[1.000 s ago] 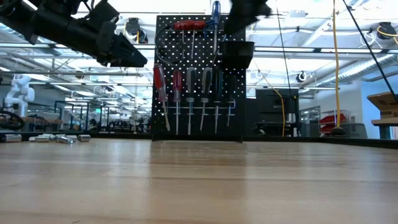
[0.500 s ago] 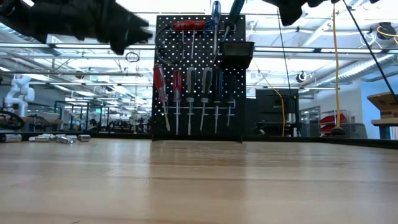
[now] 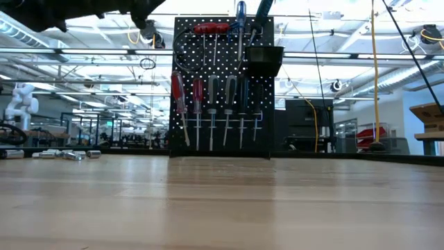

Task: Hang tools onto peg board
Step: Put the socket wrench into the black bin on the peg board

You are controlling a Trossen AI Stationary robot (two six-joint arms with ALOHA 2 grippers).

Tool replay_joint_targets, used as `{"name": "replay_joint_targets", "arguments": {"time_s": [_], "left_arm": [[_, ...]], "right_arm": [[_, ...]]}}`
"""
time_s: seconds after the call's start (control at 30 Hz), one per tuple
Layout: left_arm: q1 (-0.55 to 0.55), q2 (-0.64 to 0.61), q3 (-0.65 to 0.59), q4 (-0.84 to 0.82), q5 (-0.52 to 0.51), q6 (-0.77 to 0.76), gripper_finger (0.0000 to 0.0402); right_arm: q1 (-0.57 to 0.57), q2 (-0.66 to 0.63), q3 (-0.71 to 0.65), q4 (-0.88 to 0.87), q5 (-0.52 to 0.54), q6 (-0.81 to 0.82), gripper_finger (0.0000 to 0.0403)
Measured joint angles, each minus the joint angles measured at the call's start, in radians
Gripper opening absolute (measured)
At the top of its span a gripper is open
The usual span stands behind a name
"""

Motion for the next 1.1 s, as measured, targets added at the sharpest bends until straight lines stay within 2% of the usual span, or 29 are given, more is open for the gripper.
{"name": "replay_joint_targets", "arguments": {"time_s": [0.2,0.27,0.37,0.47,0.57,0.77,0.9,1.0,1.1], "left_arm": [[0.0,0.023,0.0,0.0,-0.032,-0.01,0.0199],[0.0,0.033,0.0,0.0,-0.044,-0.069,0.0199],[0.0,0.054,0.0,-0.002,-0.037,-0.22,0.0199],[0.0,0.075,0.0,-0.001,0.029,-0.352,0.0199],[-0.009,0.09,0.0,-0.002,0.086,-0.392,0.0199],[-0.064,0.123,0.0,-0.022,0.094,-0.392,0.0199],[-0.108,0.125,0.0,-0.178,0.087,-0.388,0.0199],[-0.142,0.125,0.001,-0.339,0.012,-0.395,0.0199],[-0.167,0.126,0.045,-0.61,-0.051,-0.454,0.0199]], "right_arm": [[-0.011,0.0,0.011,0.021,0.0,0.031,0.0087],[-0.019,0.0,0.011,0.018,0.003,0.045,0.0093],[-0.027,0.0,0.012,-0.014,0.005,0.06,0.0117],[-0.035,0.0,0.012,-0.018,0.004,0.078,0.0148],[-0.046,0.0,0.012,0.004,0.004,0.078,0.0179],[-0.061,0.005,0.012,0.042,0.002,0.067,0.0219],[-0.061,0.015,0.012,0.043,0.001,0.03,0.0224],[-0.061,0.038,0.012,0.043,-0.002,0.051,0.022],[-0.061,0.066,0.012,0.043,-0.003,0.052,0.0218]]}}
